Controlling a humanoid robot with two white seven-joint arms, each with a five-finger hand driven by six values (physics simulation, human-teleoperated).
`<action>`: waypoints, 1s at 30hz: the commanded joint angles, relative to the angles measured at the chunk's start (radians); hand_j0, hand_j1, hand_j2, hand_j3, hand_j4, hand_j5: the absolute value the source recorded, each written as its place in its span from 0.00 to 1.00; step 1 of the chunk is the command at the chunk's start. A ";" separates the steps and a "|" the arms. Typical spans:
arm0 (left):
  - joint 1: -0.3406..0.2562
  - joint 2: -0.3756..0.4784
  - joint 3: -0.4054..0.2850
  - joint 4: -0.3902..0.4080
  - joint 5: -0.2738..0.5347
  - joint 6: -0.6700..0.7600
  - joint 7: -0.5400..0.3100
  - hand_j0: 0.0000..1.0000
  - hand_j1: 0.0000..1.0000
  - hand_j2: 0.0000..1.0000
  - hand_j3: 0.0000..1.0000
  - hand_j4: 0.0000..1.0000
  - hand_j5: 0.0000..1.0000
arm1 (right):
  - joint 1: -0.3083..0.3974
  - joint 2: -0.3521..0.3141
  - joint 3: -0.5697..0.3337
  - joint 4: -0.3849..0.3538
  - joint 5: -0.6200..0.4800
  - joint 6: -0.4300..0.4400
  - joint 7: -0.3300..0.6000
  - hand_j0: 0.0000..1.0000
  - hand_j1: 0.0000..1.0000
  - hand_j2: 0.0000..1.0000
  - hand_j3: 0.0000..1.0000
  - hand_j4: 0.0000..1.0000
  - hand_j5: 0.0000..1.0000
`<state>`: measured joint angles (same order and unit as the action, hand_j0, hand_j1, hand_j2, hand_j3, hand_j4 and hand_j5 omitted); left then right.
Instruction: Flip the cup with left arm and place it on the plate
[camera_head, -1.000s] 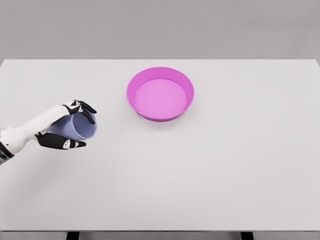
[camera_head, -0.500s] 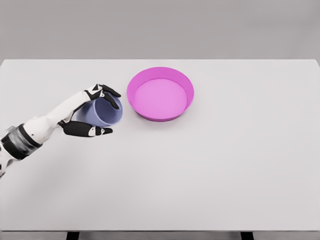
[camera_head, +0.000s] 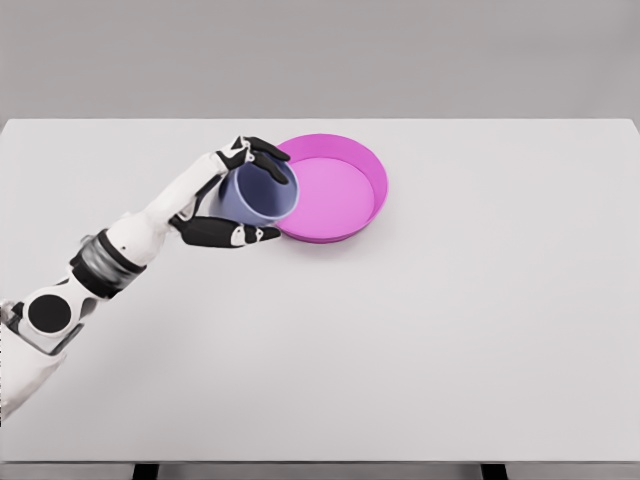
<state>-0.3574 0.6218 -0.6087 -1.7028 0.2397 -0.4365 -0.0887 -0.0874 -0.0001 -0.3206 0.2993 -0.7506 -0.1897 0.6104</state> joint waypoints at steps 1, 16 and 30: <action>0.000 -0.047 -0.002 0.029 0.001 -0.001 0.001 0.49 0.49 0.49 0.49 0.49 0.49 | 0.000 0.000 0.000 0.000 0.001 0.000 0.000 1.00 1.00 1.00 1.00 1.00 1.00; -0.106 -0.358 -0.009 0.295 0.013 -0.174 -0.003 0.49 0.49 0.49 0.49 0.49 0.49 | 0.000 0.000 0.000 0.000 0.001 0.000 0.000 1.00 1.00 1.00 1.00 1.00 1.00; -0.176 -0.453 -0.002 0.508 0.138 -0.174 0.095 0.48 0.48 0.48 0.48 0.48 0.48 | 0.000 0.000 0.000 0.000 0.001 0.000 0.000 1.00 1.00 1.00 1.00 1.00 1.00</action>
<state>-0.5338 0.1775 -0.6080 -1.2174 0.3653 -0.6101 -0.0399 -0.0874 -0.0001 -0.3206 0.2993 -0.7506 -0.1897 0.6104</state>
